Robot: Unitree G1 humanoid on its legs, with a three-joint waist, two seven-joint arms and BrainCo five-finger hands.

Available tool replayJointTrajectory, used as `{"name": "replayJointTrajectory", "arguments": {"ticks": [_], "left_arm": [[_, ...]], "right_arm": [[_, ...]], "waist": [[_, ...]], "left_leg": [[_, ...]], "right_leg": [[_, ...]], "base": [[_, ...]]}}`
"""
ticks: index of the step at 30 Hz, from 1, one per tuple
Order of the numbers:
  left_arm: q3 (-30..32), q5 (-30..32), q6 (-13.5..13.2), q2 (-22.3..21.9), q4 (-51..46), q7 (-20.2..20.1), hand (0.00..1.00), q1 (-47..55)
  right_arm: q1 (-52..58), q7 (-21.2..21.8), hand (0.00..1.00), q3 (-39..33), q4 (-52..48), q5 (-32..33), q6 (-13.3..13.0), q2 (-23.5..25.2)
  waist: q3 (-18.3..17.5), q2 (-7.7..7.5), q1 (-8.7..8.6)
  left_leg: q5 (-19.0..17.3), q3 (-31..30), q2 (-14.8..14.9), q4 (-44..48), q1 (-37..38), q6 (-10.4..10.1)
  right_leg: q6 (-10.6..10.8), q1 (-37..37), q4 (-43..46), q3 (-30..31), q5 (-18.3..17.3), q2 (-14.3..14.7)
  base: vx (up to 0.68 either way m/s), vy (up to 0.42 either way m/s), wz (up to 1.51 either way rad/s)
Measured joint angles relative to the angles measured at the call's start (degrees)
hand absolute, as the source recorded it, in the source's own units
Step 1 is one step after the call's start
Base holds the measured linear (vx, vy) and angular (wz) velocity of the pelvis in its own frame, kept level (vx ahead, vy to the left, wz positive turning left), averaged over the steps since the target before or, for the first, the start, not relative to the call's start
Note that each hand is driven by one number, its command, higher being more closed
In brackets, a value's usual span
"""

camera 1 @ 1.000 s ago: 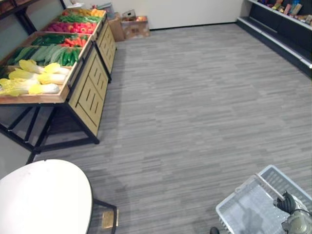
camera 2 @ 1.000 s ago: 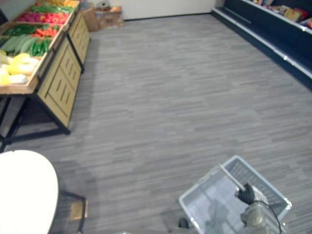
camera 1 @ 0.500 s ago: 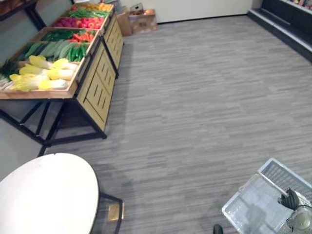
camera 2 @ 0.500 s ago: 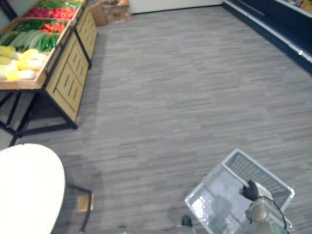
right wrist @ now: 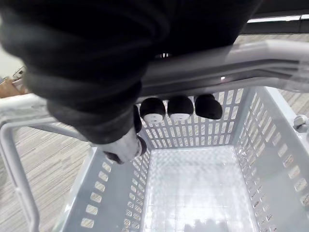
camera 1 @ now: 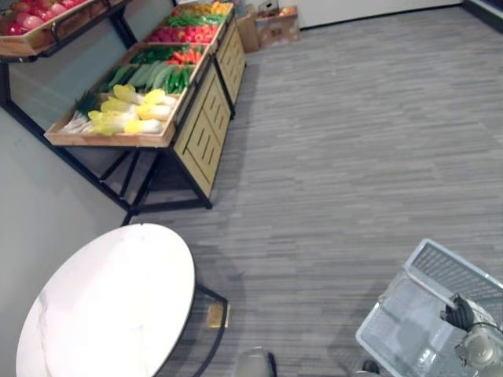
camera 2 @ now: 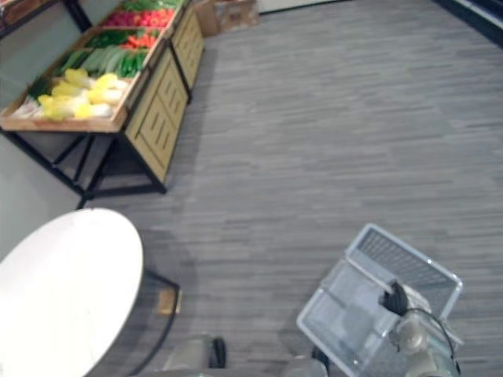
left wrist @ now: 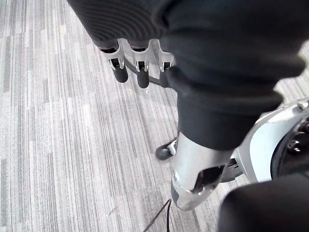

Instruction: Pick vegetable in the basket

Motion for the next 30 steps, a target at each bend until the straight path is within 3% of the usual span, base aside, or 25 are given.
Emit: {"name": "replayJointTrajectory", "arguments": {"ticks": [1, 2, 3, 4, 5, 6, 7, 8, 10, 11, 12, 14, 15, 16, 17, 19, 21, 22, 25, 26, 27, 28, 29, 30], "left_arm": [[0.0, 0.0, -0.01, -0.2, 0.01, 0.1, 0.0, 0.13], [0.47, -0.02, 0.1, -0.02, 0.37, 0.32, 0.0, -0.61], [0.64, -0.05, -0.04, -0.05, -0.04, 0.9, 0.0, -0.9], [0.7, -0.05, -0.26, 0.58, -0.67, 1.41, 0.0, -1.02], [1.28, -0.06, -0.56, 0.87, -0.84, 1.75, 0.0, -1.0], [1.61, -0.13, -0.38, 0.65, -0.53, 1.76, 0.0, -0.86], [1.61, -0.16, -0.38, 0.65, -0.52, 1.76, 0.0, -0.85], [1.61, -0.21, -0.38, 0.66, -0.58, 1.77, 0.0, -1.07], [1.47, -1.67, -0.56, 0.85, -0.74, 2.32, 0.0, -1.62], [1.4, -2.2, -0.51, 0.88, -0.58, 2.9, 0.0, -2.38], [1.36, -2.3, -0.49, 1.26, -0.68, 3.13, 0.0, -2.51], [0.77, -2.3, -0.55, 2.92, -0.84, 3.79, 0.0, -2.44], [0.27, -2.31, -0.2, 3.92, -1.12, 3.9, 0.0, -2.02], [-0.78, -2.38, 0.21, 5.07, -1.38, 3.94, 0.0, -2.01], [-0.98, -2.46, 0.19, 5.78, -1.66, 3.93, 0.0, -2.16], [-1.1, -3.93, 0.07, 7.94, -3.21, 3.92, 0.0, -2.77], [-0.46, -3.94, 0.15, 8.07, -3.6, 3.89, 0.0, -2.89], [-0.22, -3.93, 0.18, 7.98, -3.57, 3.87, 0.0, -2.95], [1.7, -3.92, 0.14, 7.64, -3.55, 3.76, 0.0, -4.34], [2.38, -3.91, 0.14, 7.82, -3.62, 3.8, 0.0, -4.68], [3.54, -3.84, 0.13, 8.04, -3.69, 3.7, 0.0, -4.67], [4.24, -3.84, 0.2, 8.21, -3.52, 3.51, 0.0, -4.7], [5.23, -3.81, 0.52, 6.09, -2.23, 3.01, 0.0, -5.63], [6.09, -3.76, 0.17, 5.57, -1.36, 2.59, 0.0, -6.45]], "right_arm": [[-0.35, -0.28, 1.0, 0.17, -0.14, 0.0, 0.01, -0.11], [-1.41, -0.71, 1.0, 1.05, 0.01, -0.03, 0.37, 0.84], [-1.81, -0.72, 1.0, 1.96, -0.08, -0.05, 0.02, 0.88], [-2.35, -0.72, 1.0, 2.36, -0.08, -0.06, -0.1, 0.89], [-3.78, -0.74, 1.0, 2.47, -0.11, -0.07, 0.02, 0.76], [-5.17, -0.8, 1.0, 2.49, -0.2, -0.11, 0.04, 0.67], [-5.63, -0.8, 1.0, 2.59, -0.23, -0.1, 0.04, 0.69], [-6.07, -0.81, 1.0, 2.62, -0.61, -0.04, 0.02, 0.76], [-5.6, -1.02, 1.0, 2.69, -2.1, -0.03, -0.05, 1.46], [-5.35, -1.06, 1.0, 2.66, -2.65, -0.07, -0.1, 1.85], [-5.01, -1.05, 1.0, 2.66, -2.64, -0.07, -0.02, 2.64], [-4.11, -1.02, 1.0, 2.68, -2.57, -0.12, 0.15, 4.96], [-4.13, -1.55, 1.0, 2.46, -2.92, -0.19, 0.24, 5.9], [-3.92, -1.78, 1.0, 2.18, -4.27, -0.19, 0.31, 5.67], [-3.44, -1.8, 1.0, 2.11, -4.39, -0.2, 0.3, 5.77], [-2.34, -1.81, 1.0, 1.94, -4.47, -0.21, 0.76, 6.24], [-2.16, -1.78, 1.0, 1.84, -4.48, -0.22, 1.16, 6.23], [-2.18, -1.79, 1.0, 1.73, -4.52, -0.23, 1.17, 6.23], [-2.05, -1.79, 1.0, 0.61, -4.71, -0.21, 1.21, 6.29], [-1.73, -1.79, 1.0, 0.07, -5.05, -0.2, 1.19, 6.29], [-0.37, -1.79, 1.0, -0.69, -6.05, -0.2, 1.2, 6.29], [0.72, -1.79, 1.0, -0.99, -6.71, -0.2, 1.17, 6.26], [-0.25, -1.06, 1.0, -1.55, -5.84, -0.22, 2.08, 5.55], [-1.75, -0.78, 1.0, -1.42, -5.9, -0.28, 2.15, 5.96]], "waist": [[0.1, 0.83, 0.18], [0.75, 0.71, 1.3], [1.45, 0.28, 1.46], [2.11, -0.65, 1.47], [2.51, -1.05, 2.17], [2.53, -0.44, 2.2], [2.75, -0.77, 2.41], [2.65, -0.61, 2.86], [1.99, -1.97, 3.41], [1.59, -2.55, 3.35], [1.48, -2.93, 3.32], [1.54, -3.93, 3.16], [1.57, -4.21, 2.66], [1.53, -4.34, 1.98], [1.37, -4.12, 1.53], [1.5, -5.16, 1.09], [1.81, -4.73, 0.84], [1.85, -4.71, 0.53], [1.81, -4.79, -1.71], [1.36, -5.55, -2.3], [0.68, -6.88, -2.28], [0.55, -7.75, -2.29], [0.78, -4.76, -1.8], [0.94, -4.79, -1.72]], "left_leg": [[-0.8, -0.21, 0.63, -3.25, 0.83, 0.01], [1.07, 0.52, 0.14, -3.51, 1.79, 0.69], [-0.24, -0.06, -0.27, -1.53, 0.97, 1.03], [-2.13, -0.33, -0.75, 1.65, -0.06, 1.17], [-5.83, -0.41, -0.87, 7.65, -1.97, 1.48], [-8.69, -1.35, -0.56, 12.83, -3.79, 1.94], [-9.71, -1.37, -0.54, 14.62, -4.28, 2.53], [-10.95, -1.16, -0.74, 16.67, -4.78, 3.33], [-13.69, 0.75, -3.37, 17.26, -4.66, 4.21], [-14.37, 1.73, -4.86, 15.93, -4.18, 4.72], [-14.39, 2.28, -5.52, 14.64, -3.37, 5.39], [-14.11, 3.2, -6.8, 11.1, 0.04, 6.83], [-13.98, 3.2, -7.38, 8.19, 3.54, 7.63], [-13.44, 2.65, -7.68, 4.84, 7.81, 8.77], [-13.26, 2.26, -7.65, 3.24, 9.98, 9.29], [-13.26, 0.24, -7.23, -0.81, 16.51, 9.53], [-13.26, -0.07, -6.56, -3.81, 21.5, 9.52], [-13.26, -0.17, -6.32, -4.25, 22.67, 9.52], [-13.57, -2.3, -5.16, -4.67, 26.54, 8.87], [-14.48, -3.32, -4.8, -4.36, 27.68, 7.19], [-16.13, -3.75, -5.06, -3.39, 29.06, 4.39], [-17.1, -4.29, -5.4, -2.66, 29.88, 3.02], [-17.24, -5.27, -2.53, -1.36, 30.06, 2.67], [-15.06, -6.34, -2.61, -0.75, 28.92, 3.21]], "right_leg": [[0.04, 0.14, -0.27, 0.01, 0.01, 0.76], [0.47, 1.28, -0.61, 0.85, 0.26, 0.83], [0.4, 1.27, 1.75, 0.83, 0.19, 0.98], [-0.06, 1.74, 4.13, 0.43, -0.48, 1.05], [0.93, 2.74, 3.63, 0.82, -2.26, 0.69], [1.63, 3.92, 2.48, 0.68, -2.75, 0.82], [1.84, 4.27, 1.95, 0.68, -2.88, 0.77], [2.2, 4.84, 1.61, 0.79, -3.06, 0.39], [3.51, 4.23, 2.5, 2.04, -3.04, -2.18], [3.52, 0.94, 7.99, 3.81, -3.0, -3.95], [3.03, -2.42, 13.78, 5.48, -2.69, -4.84], [-2.39, -8.97, 27.38, 7.53, 0.98, -5.95], [-5.33, -12.04, 34.44, 9.15, 7.27, -5.98], [-5.18, -14.26, 40.13, 10.86, 15.66, -5.92], [-4.51, -15.43, 44.2, 11.87, 15.15, -5.5], [-6.57, -20.09, 54.52, 9.59, 4.77, -2.32], [-7.38, -22.52, 52.8, 5.65, -0.12, 0.02], [-7.84, -23.26, 50.53, 4.75, -0.62, 0.97], [-6.87, -24.11, 27.94, 5.87, 0.69, 6.54], [-6.6, -23.88, 17.27, 7.68, 4.37, 8.11], [-7.79, -22.7, 6.78, 9.9, 12.92, 8.58], [-7.19, -22.1, 3.86, 10.81, 19.67, 8.33], [-5.31, -21.45, 5.01, 9.17, 18.44, 11.11], [-5.73, -22.53, 7.61, 8.94, 16.08, 11.29]], "base": [[0.07, 0.212, -0.09], [0.11, 0.186, 0.02], [0.15, 0.17, 0.18], [0.21, 0.131, 0.19], [0.21, 0.143, 0.11], [0.19, 0.165, -0.04], [0.18, 0.202, -0.02], [0.21, 0.209, -0.15], [0.26, 0.224, -0.16], [0.27, 0.217, -0.06], [0.35, 0.264, -0.06], [0.34, 0.231, -0.09], [0.38, 0.227, 0.01], [0.4, 0.199, 0.12], [0.34, 0.088, 0.4], [0.5, 0.053, 0.45], [0.42, -0.011, 0.17], [0.44, -0.069, 0.19], [0.47, -0.153, 0.57], [0.49, -0.258, 0.59], [0.52, -0.28, 0.56], [0.64, -0.277, 0.22], [0.52, -0.205, 0.09], [0.48, -0.18, 0.03]]}}
